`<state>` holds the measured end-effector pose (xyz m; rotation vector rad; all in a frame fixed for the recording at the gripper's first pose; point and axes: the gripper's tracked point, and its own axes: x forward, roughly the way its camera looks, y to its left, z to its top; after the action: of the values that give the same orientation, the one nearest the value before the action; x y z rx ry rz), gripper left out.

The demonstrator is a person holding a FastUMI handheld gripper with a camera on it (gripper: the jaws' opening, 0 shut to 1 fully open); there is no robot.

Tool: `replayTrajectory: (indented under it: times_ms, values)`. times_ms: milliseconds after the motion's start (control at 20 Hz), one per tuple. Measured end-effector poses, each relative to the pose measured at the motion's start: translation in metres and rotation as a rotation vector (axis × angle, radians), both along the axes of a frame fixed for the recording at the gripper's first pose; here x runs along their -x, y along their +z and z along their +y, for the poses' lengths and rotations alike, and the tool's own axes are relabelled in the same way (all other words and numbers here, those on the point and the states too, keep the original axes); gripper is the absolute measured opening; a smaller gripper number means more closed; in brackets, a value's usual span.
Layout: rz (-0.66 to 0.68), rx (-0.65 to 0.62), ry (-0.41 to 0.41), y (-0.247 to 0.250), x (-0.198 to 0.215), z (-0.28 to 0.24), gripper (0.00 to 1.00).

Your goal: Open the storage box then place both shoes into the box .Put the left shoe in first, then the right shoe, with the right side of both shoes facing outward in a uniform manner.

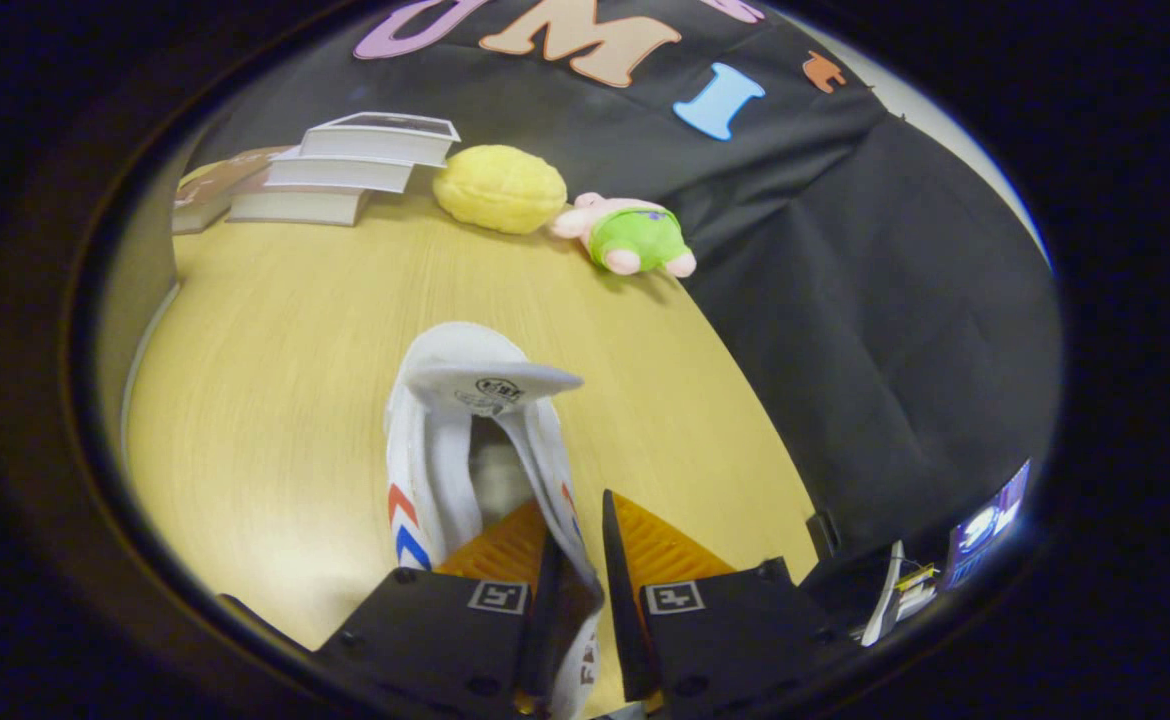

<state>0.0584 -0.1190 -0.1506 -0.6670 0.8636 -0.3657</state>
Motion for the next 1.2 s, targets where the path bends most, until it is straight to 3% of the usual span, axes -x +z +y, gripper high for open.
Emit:
replayTrajectory:
  times_ms: [200, 250, 400, 700, 1050, 1200]
  values:
    - [-0.088, -0.045, -0.008, -0.011, 0.0, 0.006, 0.18]
    - [-0.117, -0.033, 0.004, -0.008, -0.001, 0.007, 0.09]
    - [-0.175, 0.018, 0.025, -0.003, -0.003, 0.005, 0.04]
    - [-0.269, 0.068, 0.094, 0.006, -0.004, 0.017, 0.03]
    - [-0.345, 0.244, 0.244, 0.031, -0.01, 0.035, 0.04]
    - [-0.404, 0.332, 0.223, 0.067, -0.01, 0.029, 0.04]
